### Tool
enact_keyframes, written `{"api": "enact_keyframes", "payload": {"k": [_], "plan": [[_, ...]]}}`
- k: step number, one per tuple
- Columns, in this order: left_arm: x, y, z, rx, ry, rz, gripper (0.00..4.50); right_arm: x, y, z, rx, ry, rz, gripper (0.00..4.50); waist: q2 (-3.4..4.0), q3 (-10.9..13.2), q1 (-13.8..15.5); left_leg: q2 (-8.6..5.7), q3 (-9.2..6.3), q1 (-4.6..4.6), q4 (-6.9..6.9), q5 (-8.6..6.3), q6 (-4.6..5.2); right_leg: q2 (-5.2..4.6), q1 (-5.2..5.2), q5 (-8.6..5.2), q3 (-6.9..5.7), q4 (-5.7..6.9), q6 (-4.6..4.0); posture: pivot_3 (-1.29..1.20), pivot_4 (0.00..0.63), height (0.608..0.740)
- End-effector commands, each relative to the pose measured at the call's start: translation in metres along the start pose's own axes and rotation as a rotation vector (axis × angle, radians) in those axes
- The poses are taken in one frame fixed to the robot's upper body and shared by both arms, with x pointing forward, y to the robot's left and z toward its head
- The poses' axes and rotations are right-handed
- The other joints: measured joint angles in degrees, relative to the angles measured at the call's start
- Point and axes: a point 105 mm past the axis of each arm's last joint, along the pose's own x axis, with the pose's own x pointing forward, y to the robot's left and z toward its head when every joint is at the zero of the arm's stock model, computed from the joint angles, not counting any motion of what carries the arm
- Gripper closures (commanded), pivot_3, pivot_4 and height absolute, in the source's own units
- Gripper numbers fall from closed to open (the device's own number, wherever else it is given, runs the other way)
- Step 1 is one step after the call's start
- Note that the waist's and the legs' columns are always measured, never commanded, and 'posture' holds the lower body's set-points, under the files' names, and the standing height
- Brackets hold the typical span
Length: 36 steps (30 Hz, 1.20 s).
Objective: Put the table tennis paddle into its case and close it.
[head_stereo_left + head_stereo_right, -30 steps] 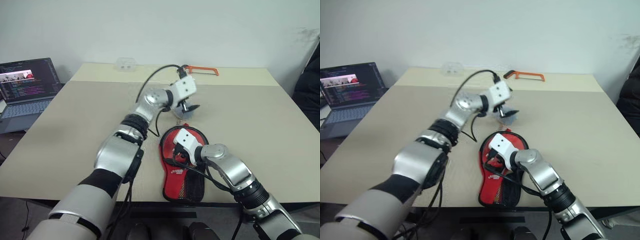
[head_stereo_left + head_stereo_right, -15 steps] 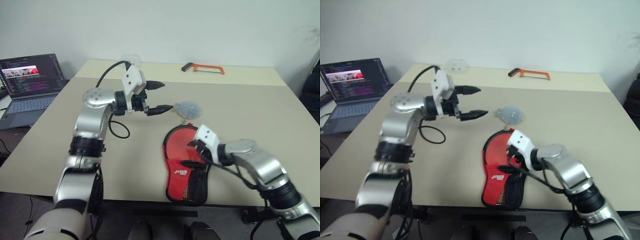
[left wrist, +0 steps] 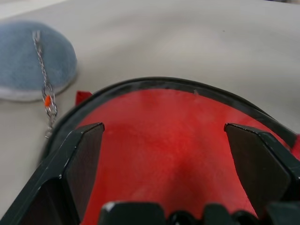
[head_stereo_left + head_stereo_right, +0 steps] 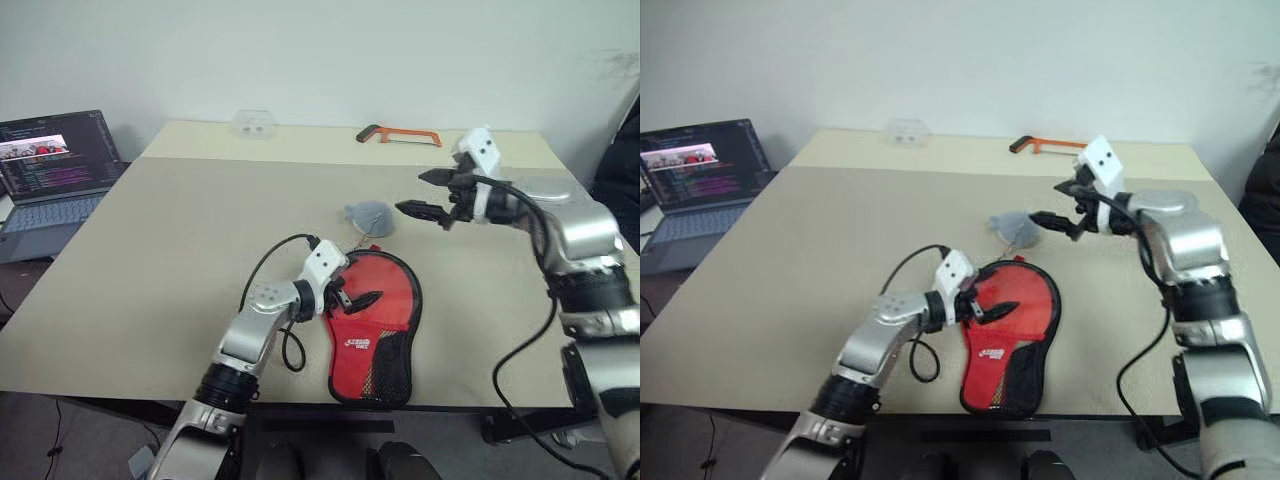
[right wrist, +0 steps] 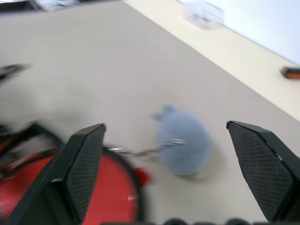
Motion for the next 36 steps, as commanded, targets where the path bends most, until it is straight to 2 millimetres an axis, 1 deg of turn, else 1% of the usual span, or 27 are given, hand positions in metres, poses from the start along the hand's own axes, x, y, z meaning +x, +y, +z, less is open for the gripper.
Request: {"api": "enact_keyframes", "payload": {"k": [1,3,5,7,10,12,16,19,20,24,26,29,33,36], "plan": [[0.003,0.001,-0.001,-0.018,-0.002,0.052,0.03,0.023,-0.012,-0.006,-0.077,0.054,-0.037,0.0,0.05,0.03,0.01,-0.01,0.02,-0.01,0.0,0.0,0.0,-0.01,-0.01,0.0,0.01,0.0,0.0,0.0,0.15,0.74],[0.002,0.004,-0.007,-0.023,0.021,0.085,0.03,0.039,-0.017,-0.012,-0.051,0.088,-0.08,0.0,0.09,0.06,-0.03,-0.03,0.07,-0.02,-0.01,0.0,0.0,-0.04,-0.03,0.01,0.05,-0.02,-0.01,0.0,0.15,0.74],[0.001,0.006,-0.012,-0.03,0.036,0.112,0.03,0.05,-0.02,-0.013,-0.007,0.089,-0.121,0.0,0.15,0.1,0.12,-0.04,0.07,-0.04,-0.03,0.0,-0.01,-0.07,-0.03,0.01,0.04,-0.02,-0.01,0.0,0.15,0.74],[0.0,0.006,-0.015,-0.037,0.047,0.13,0.03,0.06,-0.018,-0.011,0.048,0.068,-0.137,0.0,0.17,0.11,0.26,-0.03,0.06,-0.04,-0.03,0.0,-0.01,-0.08,-0.04,0.01,0.01,-0.01,-0.02,0.0,0.15,0.74],[-0.001,0.001,-0.017,-0.043,0.049,0.137,0.03,0.072,-0.012,-0.011,0.058,0.062,-0.157,0.0,0.17,0.12,0.28,-0.04,0.07,-0.03,-0.04,0.0,-0.01,-0.11,0.0,0.01,0.0,-0.01,-0.02,0.0,0.15,0.74],[-0.002,0.001,-0.017,-0.049,0.049,0.147,0.03,0.076,-0.009,-0.011,0.066,0.06,-0.156,0.0,0.17,0.11,0.28,-0.05,0.06,-0.03,-0.04,0.0,-0.01,-0.12,0.01,0.01,-0.01,0.0,-0.02,0.0,0.15,0.74],[0.002,-0.006,-0.017,-0.054,0.051,0.135,0.03,0.084,-0.004,-0.01,0.113,0.048,-0.171,0.0,0.18,0.12,0.28,-0.06,0.03,-0.02,-0.03,0.0,-0.02,-0.12,0.02,0.02,-0.05,0.05,-0.03,0.0,0.15,0.74],[0.008,-0.007,-0.023,-0.068,0.072,0.141,0.03,0.089,-0.001,-0.015,0.104,0.073,-0.205,0.0,0.18,0.11,0.28,-0.06,0.03,-0.01,-0.03,0.0,-0.02,-0.12,0.02,0.02,-0.05,0.05,-0.04,0.0,0.15,0.74],[0.009,-0.008,-0.021,-0.073,0.066,0.137,0.03,0.091,-0.001,-0.017,0.107,0.077,-0.224,0.0,0.18,0.11,0.32,-0.06,0.03,-0.01,-0.03,0.0,-0.02,-0.12,0.02,0.02,-0.05,0.06,-0.04,0.0,0.15,0.74],[0.018,-0.011,-0.001,-0.062,0.002,0.104,0.03,0.094,-0.001,-0.022,0.104,0.084,-0.276,0.0,0.18,0.11,0.61,-0.11,0.0,-0.01,-0.01,0.0,-0.02,-0.15,0.06,0.03,-0.08,0.06,-0.02,0.0,0.15,0.74],[0.021,-0.012,0.005,-0.056,-0.012,0.088,0.03,0.096,0.001,-0.026,0.113,0.091,-0.283,0.0,0.19,0.12,0.78,-0.14,0.01,-0.02,0.0,0.0,-0.02,-0.18,0.06,0.05,-0.09,0.05,0.01,0.0,0.15,0.74],[0.03,-0.017,0.007,-0.037,0.004,0.052,0.03,0.099,0.005,-0.032,0.128,0.108,-0.294,0.0,0.19,0.12,0.72,-0.15,0.02,-0.02,0.01,0.0,-0.02,-0.19,0.06,0.06,-0.08,0.04,0.03,0.0,0.15,0.74],[0.039,-0.023,0.007,-0.039,0.012,0.028,0.03,0.099,0.003,-0.037,0.117,0.12,-0.341,0.0,0.19,0.12,0.44,-0.12,0.03,-0.02,-0.06,0.0,-0.02,-0.16,0.01,0.06,-0.06,0.03,0.02,0.0,0.15,0.74],[0.044,-0.027,0.014,-0.043,-0.005,0.012,0.03,0.099,0.003,-0.043,0.099,0.15,-0.361,0.0,0.2,0.12,0.37,-0.1,0.03,-0.02,-0.08,0.0,-0.02,-0.14,-0.01,0.06,-0.05,0.04,0.02,0.0,0.15,0.74]]}}
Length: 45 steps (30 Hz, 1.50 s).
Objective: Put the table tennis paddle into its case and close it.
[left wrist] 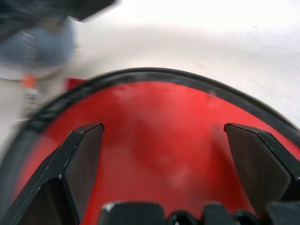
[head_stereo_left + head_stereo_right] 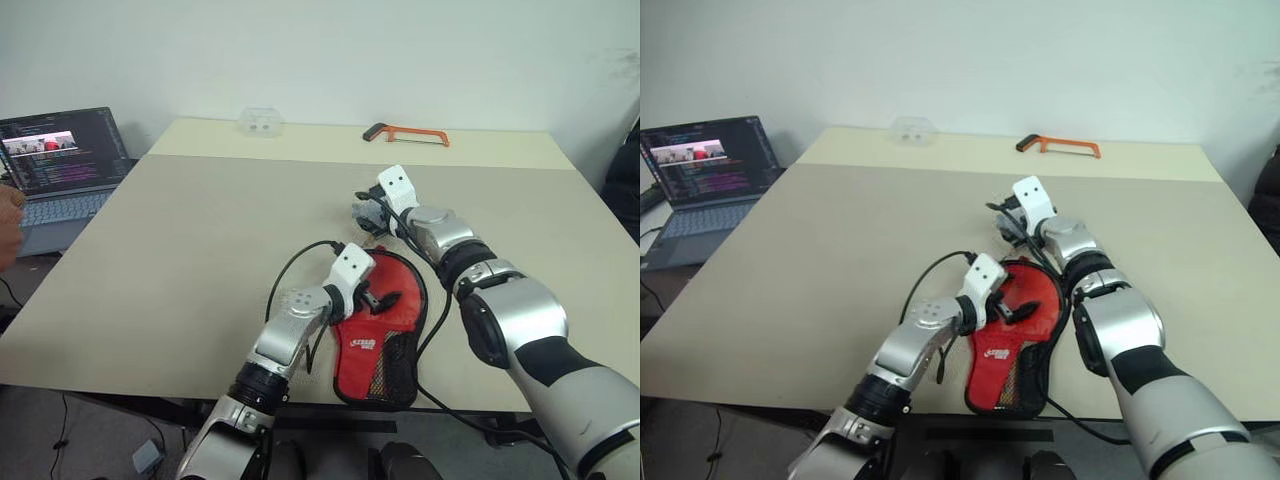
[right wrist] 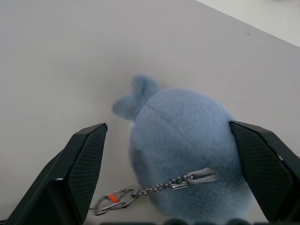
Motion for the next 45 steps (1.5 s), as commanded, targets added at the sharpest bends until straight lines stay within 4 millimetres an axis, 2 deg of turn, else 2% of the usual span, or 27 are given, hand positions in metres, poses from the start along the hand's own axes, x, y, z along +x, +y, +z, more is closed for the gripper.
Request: {"api": "enact_keyframes", "payload": {"k": [1,3,10,15,18,25,27,31,33,39,45], "plan": [[0.008,-0.007,0.015,0.014,-0.039,-0.03,0.03,0.0,-0.002,0.002,-0.027,-0.008,-0.034,0.0,0.0,0.0,-0.04,0.0,0.0,0.0,0.0,0.0,0.0,0.0,0.0,0.0,0.01,0.0,0.0,0.0,0.15,0.74],[0.01,-0.009,0.014,0.012,-0.033,-0.037,0.03,0.001,-0.002,0.0,-0.044,0.0,-0.049,0.0,0.0,0.0,-0.06,-0.02,0.02,0.0,0.01,0.0,0.0,-0.01,0.01,0.0,0.02,0.0,0.0,0.0,0.15,0.74],[0.017,0.0,-0.014,-0.019,0.086,0.056,0.03,0.003,-0.003,-0.007,-0.076,0.024,-0.102,0.0,0.0,0.0,-0.08,-0.02,0.0,0.01,0.02,0.0,0.0,0.0,0.04,0.0,0.02,0.0,0.0,0.0,0.15,0.74],[0.015,0.0,-0.018,-0.032,0.092,0.074,0.03,0.003,-0.004,-0.012,-0.12,0.039,-0.141,0.0,0.01,-0.01,-0.1,-0.02,-0.02,0.1,0.04,0.0,0.0,0.0,0.13,0.0,0.01,0.02,0.01,0.0,0.15,0.74],[0.014,-0.001,-0.017,-0.035,0.089,0.074,0.0,0.004,-0.003,-0.023,-0.143,0.069,-0.156,0.59,0.01,-0.01,-0.1,-0.02,-0.01,0.11,0.03,0.0,0.0,0.0,0.13,0.0,0.01,0.02,0.01,0.0,0.15,0.74],[0.014,-0.002,-0.018,-0.038,0.098,0.074,0.0,0.005,-0.001,-0.029,-0.151,0.084,-0.152,2.91,0.02,-0.02,-0.1,-0.02,-0.02,0.13,0.03,0.0,0.0,0.0,0.16,0.0,0.01,0.02,0.01,0.0,0.15,0.74],[0.015,-0.002,-0.02,-0.041,0.104,0.074,0.0,0.004,-0.003,-0.029,-0.145,0.081,-0.16,3.45,0.02,-0.03,-0.11,-0.02,-0.01,0.14,0.04,0.0,0.0,0.0,0.17,0.0,0.01,0.02,0.01,0.0,0.15,0.74],[0.016,-0.001,-0.023,-0.047,0.115,0.083,0.0,0.0,-0.015,-0.021,-0.132,0.051,-0.195,4.23,0.03,-0.03,-0.1,-0.02,-0.02,0.15,0.04,0.0,0.0,0.0,0.19,0.0,0.01,0.02,0.01,0.0,0.15,0.74],[0.017,0.001,-0.028,-0.053,0.136,0.096,0.0,-0.003,-0.025,-0.014,-0.124,0.031,-0.223,4.39,0.03,-0.03,0.0,-0.03,-0.03,0.14,0.04,0.0,0.0,0.0,0.19,0.0,0.0,0.02,0.01,0.0,0.15,0.74],[0.02,0.002,-0.036,-0.064,0.168,0.114,0.0,-0.018,-0.061,-0.002,-0.111,-0.007,-0.339,4.44,0.03,-0.03,0.37,-0.09,-0.03,0.14,0.13,0.01,0.0,-0.05,0.25,0.04,0.0,0.0,0.08,0.0,0.15,0.74],[0.025,0.001,-0.04,-0.071,0.182,0.106,0.0,-0.034,-0.093,-0.003,-0.104,-0.004,-0.415,4.44,0.1,-0.07,0.49,-0.11,-0.03,0.15,0.13,0.02,0.01,-0.06,0.25,0.05,0.02,0.0,0.1,0.0,0.15,0.74]]}}
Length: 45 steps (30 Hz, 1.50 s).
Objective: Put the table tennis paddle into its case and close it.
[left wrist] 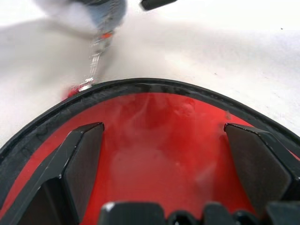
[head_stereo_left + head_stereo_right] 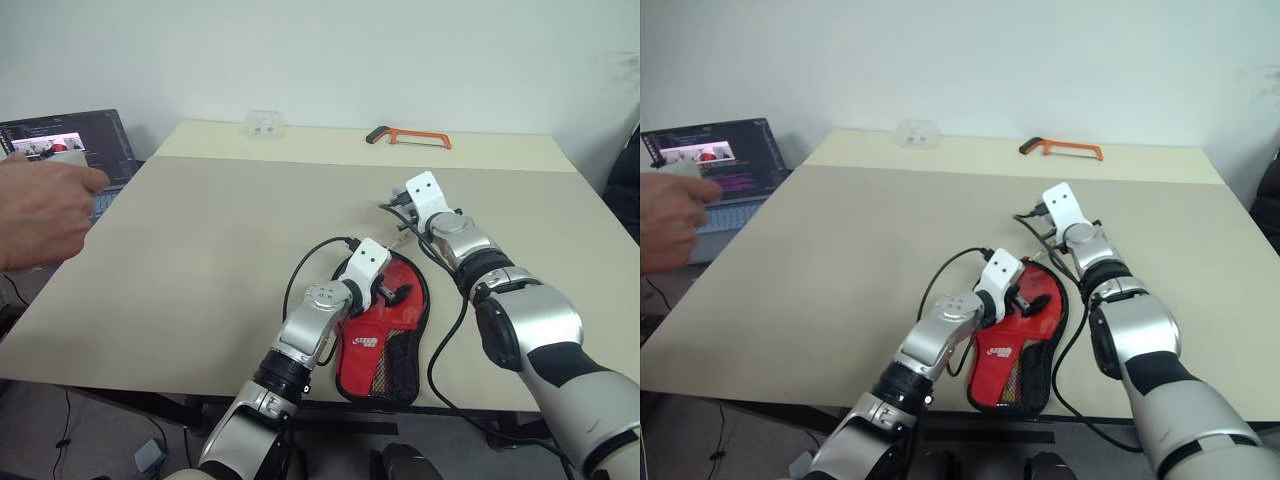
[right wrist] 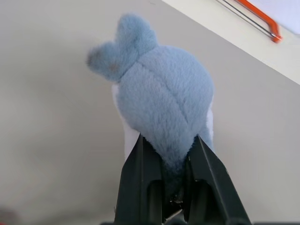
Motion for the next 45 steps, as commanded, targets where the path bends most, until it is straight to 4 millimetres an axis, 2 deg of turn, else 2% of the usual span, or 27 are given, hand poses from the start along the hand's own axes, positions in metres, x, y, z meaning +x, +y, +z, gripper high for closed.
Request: {"api": "enact_keyframes", "payload": {"k": [1,5,10,16,19,22,27,33,37,40,45], "plan": [[0.003,0.0,-0.036,-0.045,0.121,0.012,0.0,-0.008,-0.042,0.024,0.002,-0.079,-0.107,4.44,0.0,0.0,0.17,-0.02,0.0,0.0,0.0,0.0,0.0,-0.01,0.0,0.0,0.0,0.0,0.0,0.0,0.15,0.74],[0.005,0.0,-0.039,-0.047,0.129,0.011,0.0,-0.012,-0.061,0.013,-0.027,-0.054,-0.129,4.44,0.01,0.0,0.85,-0.07,0.01,-0.01,0.02,0.01,0.01,-0.07,0.01,0.02,0.0,-0.01,0.04,0.0,0.15,0.74],[0.008,0.003,-0.041,-0.043,0.142,0.02,0.0,-0.017,-0.075,-0.007,-0.072,-0.009,-0.104,4.44,0.01,0.0,1.3,-0.21,0.0,-0.01,0.02,0.03,0.04,-0.2,0.05,0.03,-0.03,-0.05,0.08,0.0,0.15,0.74],[0.014,0.001,-0.039,-0.031,0.143,0.002,0.0,-0.026,-0.086,-0.045,-0.135,0.085,-0.008,4.44,0.08,-0.03,1.44,-0.71,-0.2,0.0,0.03,0.15,0.25,-0.65,0.3,0.02,-0.2,-0.13,0.35,0.0,0.15,0.74],[0.017,0.0,-0.037,-0.024,0.14,-0.01,0.0,-0.036,-0.094,-0.059,-0.181,0.117,0.04,4.44,0.1,-0.04,1.53,-0.95,-0.24,0.03,0.03,0.2,0.33,-0.92,0.61,0.1,-0.29,-0.52,0.63,0.0,0.15,0.74],[0.019,0.0,-0.036,-0.015,0.139,-0.021,0.0,-0.049,-0.096,-0.065,-0.208,0.134,0.107,4.44,0.15,-0.07,2.09,-1.08,-0.34,0.01,0.02,0.2,0.42,-1.09,0.87,0.22,-0.44,-1.04,0.83,0.0,0.15,0.74],[0.022,0.0,-0.035,-0.003,0.14,-0.033,0.0,-0.086,-0.082,-0.067,-0.307,0.156,0.271,4.44,0.16,-0.08,3.19,-1.38,-0.48,-0.11,-0.01,0.19,0.5,-1.34,0.89,0.17,-0.52,-1.15,0.95,0.0,0.15,0.74],[0.025,0.001,-0.033,0.012,0.14,-0.048,0.0,-0.13,-0.052,-0.058,-0.417,0.159,0.475,4.45,0.21,-0.1,2.59,-1.66,-0.79,-0.06,-0.02,0.2,0.52,-1.47,0.93,0.03,-0.55,-1.12,1.23,0.0,0.15,0.74],[0.027,0.001,-0.031,0.02,0.14,-0.053,0.0,-0.151,-0.029,-0.064,-0.537,0.171,0.6,4.45,0.19,-0.09,2.45,-1.73,-0.9,-0.03,0.0,0.21,0.54,-1.55,0.98,0.01,-0.67,-1.14,1.27,0.0,0.15,0.74],[0.028,0.001,-0.031,0.028,0.143,-0.056,0.0,-0.171,-0.006,-0.069,-0.554,0.155,0.746,4.46,0.18,-0.09,2.41,-1.74,-0.9,-0.04,-0.01,0.21,0.54,-1.57,1.0,0.01,-0.68,-1.16,1.28,0.0,0.15,0.74],[0.029,0.0,-0.034,0.034,0.152,-0.061,0.0,-0.201,0.016,-0.078,-0.593,0.155,0.919,4.46,0.16,-0.09,2.11,-1.74,-0.94,-0.03,-0.02,0.21,0.55,-1.56,1.04,-0.02,-0.69,-1.17,1.3,0.0,0.15,0.74]]}}
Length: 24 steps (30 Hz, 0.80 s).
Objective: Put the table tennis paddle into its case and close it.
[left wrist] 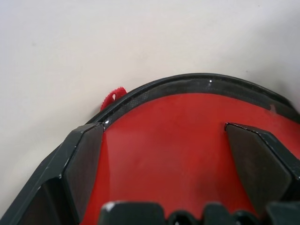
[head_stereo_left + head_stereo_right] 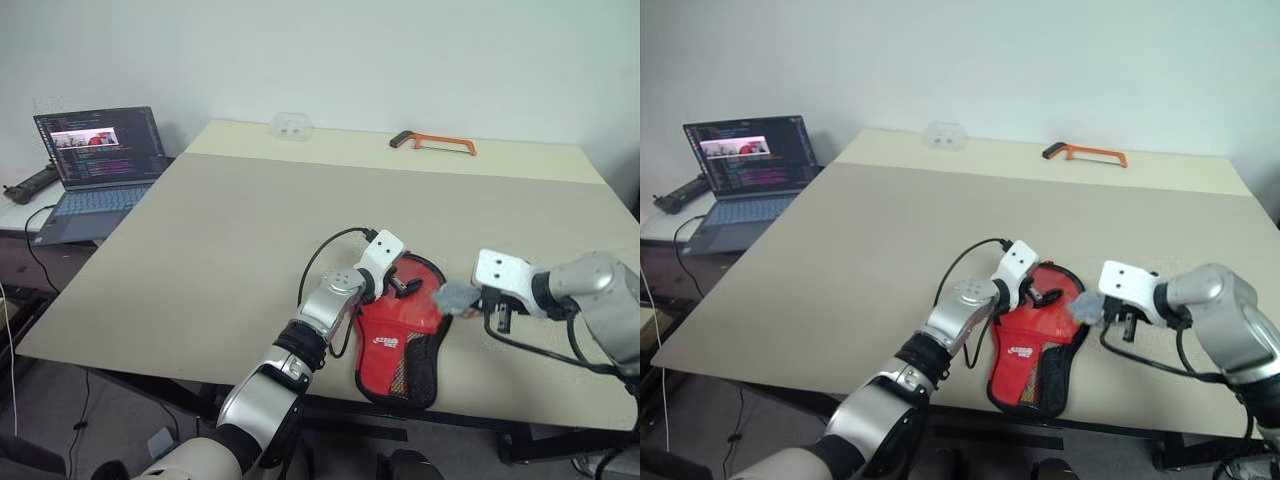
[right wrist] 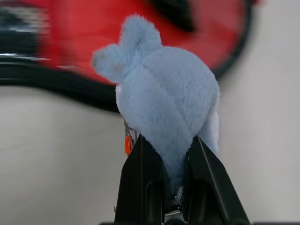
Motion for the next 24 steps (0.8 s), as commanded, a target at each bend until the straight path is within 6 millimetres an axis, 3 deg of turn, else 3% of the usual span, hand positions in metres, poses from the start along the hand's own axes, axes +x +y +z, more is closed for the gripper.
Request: {"api": "enact_keyframes", "payload": {"k": [1,7,17,24], "plan": [[0.0,-0.006,-0.04,-0.029,0.13,-0.008,0.0,-0.006,0.026,0.015,-0.075,-0.053,0.128,4.46,-0.01,0.0,-0.05,0.0,0.0,0.01,0.0,0.0,0.0,0.0,0.01,0.0,0.0,0.0,0.0,0.0,0.15,0.74],[0.002,-0.009,-0.04,-0.023,0.136,-0.019,0.0,-0.014,0.063,0.014,-0.123,-0.074,0.298,4.46,-0.01,-0.01,0.23,-0.05,-0.09,0.03,0.0,0.0,0.0,-0.08,0.07,-0.01,-0.15,-0.15,0.01,0.0,0.15,0.74],[0.005,-0.012,-0.041,0.004,0.157,-0.042,0.0,-0.024,0.138,0.033,-0.13,-0.256,0.639,4.46,-0.02,-0.07,0.46,-0.05,-0.68,0.02,-0.09,-0.02,0.0,-0.12,0.77,-0.06,-0.93,-0.81,-0.03,0.0,0.15,0.74],[0.007,-0.014,-0.04,0.013,0.163,-0.046,0.0,-0.015,0.162,0.042,-0.102,-0.302,0.693,4.46,-0.04,-0.12,0.59,-0.05,-0.87,0.02,-0.1,-0.02,-0.01,-0.15,0.71,-0.07,-1.18,-0.95,-0.05,0.0,0.15,0.74]]}}
